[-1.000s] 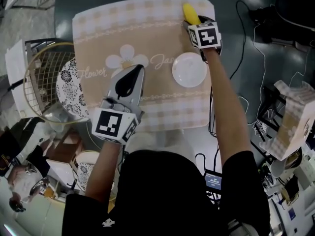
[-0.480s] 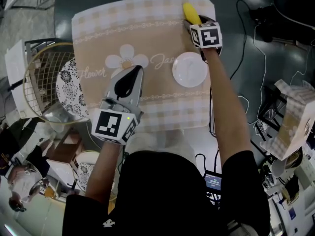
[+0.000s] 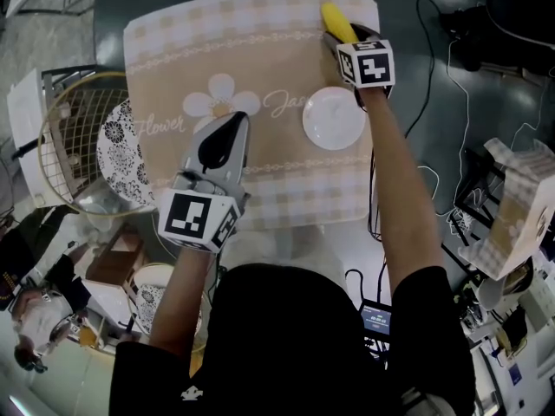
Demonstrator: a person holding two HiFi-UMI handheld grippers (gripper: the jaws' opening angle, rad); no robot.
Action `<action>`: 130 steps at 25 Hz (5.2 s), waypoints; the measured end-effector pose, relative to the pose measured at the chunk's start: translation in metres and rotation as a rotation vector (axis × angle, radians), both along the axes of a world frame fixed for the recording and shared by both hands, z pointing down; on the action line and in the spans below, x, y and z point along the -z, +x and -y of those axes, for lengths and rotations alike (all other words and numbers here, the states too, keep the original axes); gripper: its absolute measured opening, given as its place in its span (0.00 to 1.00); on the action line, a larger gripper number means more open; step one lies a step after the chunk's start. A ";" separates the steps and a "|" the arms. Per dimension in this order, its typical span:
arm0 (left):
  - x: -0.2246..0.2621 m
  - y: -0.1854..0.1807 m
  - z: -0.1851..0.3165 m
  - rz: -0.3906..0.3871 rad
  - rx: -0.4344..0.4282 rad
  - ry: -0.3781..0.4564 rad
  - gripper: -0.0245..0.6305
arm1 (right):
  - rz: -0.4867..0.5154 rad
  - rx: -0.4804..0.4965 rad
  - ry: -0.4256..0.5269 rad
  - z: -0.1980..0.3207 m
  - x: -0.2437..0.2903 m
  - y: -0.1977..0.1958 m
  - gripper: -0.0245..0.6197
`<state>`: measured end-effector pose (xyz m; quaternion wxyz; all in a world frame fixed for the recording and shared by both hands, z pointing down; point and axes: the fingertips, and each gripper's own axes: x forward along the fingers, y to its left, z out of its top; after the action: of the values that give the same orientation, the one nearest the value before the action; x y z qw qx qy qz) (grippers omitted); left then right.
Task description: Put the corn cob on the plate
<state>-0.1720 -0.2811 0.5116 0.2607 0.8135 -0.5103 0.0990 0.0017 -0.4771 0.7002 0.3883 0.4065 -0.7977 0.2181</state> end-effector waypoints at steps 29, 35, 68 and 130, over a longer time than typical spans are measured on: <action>0.010 0.036 -0.019 0.008 0.000 0.011 0.05 | 0.105 0.049 0.013 -0.145 0.039 0.014 0.44; 0.010 0.038 -0.018 0.003 0.000 0.010 0.05 | 0.098 0.042 -0.018 -0.169 0.030 0.017 0.44; 0.012 0.043 -0.022 0.015 0.011 0.009 0.05 | 0.037 0.106 -0.047 -0.193 0.001 0.012 0.45; 0.163 0.101 -0.192 0.146 0.247 0.351 0.05 | 0.488 0.328 0.578 -0.326 0.355 0.042 0.04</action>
<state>-0.0707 -0.0889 0.3483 0.0875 0.7685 -0.6330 0.0344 0.0437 -0.1510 0.3454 0.0870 0.3026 -0.9491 0.0103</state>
